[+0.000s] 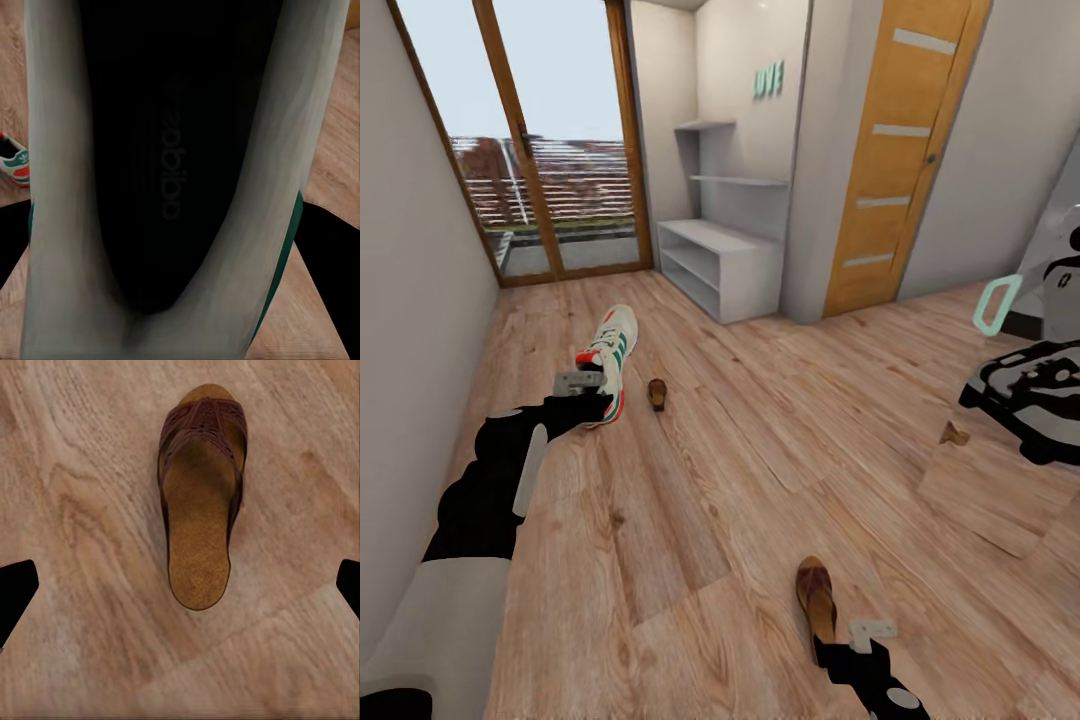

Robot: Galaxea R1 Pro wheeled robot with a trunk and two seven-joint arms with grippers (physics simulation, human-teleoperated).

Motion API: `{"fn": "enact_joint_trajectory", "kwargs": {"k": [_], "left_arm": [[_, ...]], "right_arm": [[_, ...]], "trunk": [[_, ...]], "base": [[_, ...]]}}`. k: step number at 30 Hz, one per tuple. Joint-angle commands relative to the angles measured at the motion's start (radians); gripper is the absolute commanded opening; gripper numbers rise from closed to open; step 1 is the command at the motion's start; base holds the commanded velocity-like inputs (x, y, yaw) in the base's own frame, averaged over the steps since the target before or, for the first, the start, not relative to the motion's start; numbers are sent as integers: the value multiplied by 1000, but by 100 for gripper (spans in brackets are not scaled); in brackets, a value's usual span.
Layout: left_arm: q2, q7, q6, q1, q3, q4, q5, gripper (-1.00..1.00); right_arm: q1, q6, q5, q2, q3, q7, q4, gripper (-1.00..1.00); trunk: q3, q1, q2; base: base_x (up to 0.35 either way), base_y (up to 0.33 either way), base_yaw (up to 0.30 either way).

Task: Pick up the two gym shoes and the two sandals from the corridor floor and place them onto the hallstand (shoe rack) in the corridor, making sure they are on the rack and not on the floor. Arrange them so the two gym shoes are next to each other and the two sandals are next to each other.

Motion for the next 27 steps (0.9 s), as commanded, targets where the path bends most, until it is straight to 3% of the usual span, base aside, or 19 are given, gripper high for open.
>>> {"fn": "enact_joint_trajectory", "kwargs": {"k": [1, 15, 27], "left_arm": [[0, -3, 5, -1, 1, -1, 2, -100], [0, -3, 4, 0, 1, -1, 2, -100], [0, -5, 3, 0, 1, -1, 2, -100]], "right_arm": [[0, 5, -1, 0, -1, 1, -2, 100], [0, 3, -1, 0, 0, 2, -2, 100], [0, -80, 2, 0, 5, 4, -2, 100]], "trunk": [[-7, 0, -1], [-84, 6, -4], [-150, 12, -7]], "base": [[0, 0, 8], [0, 0, 1], [0, 0, 0]]}}
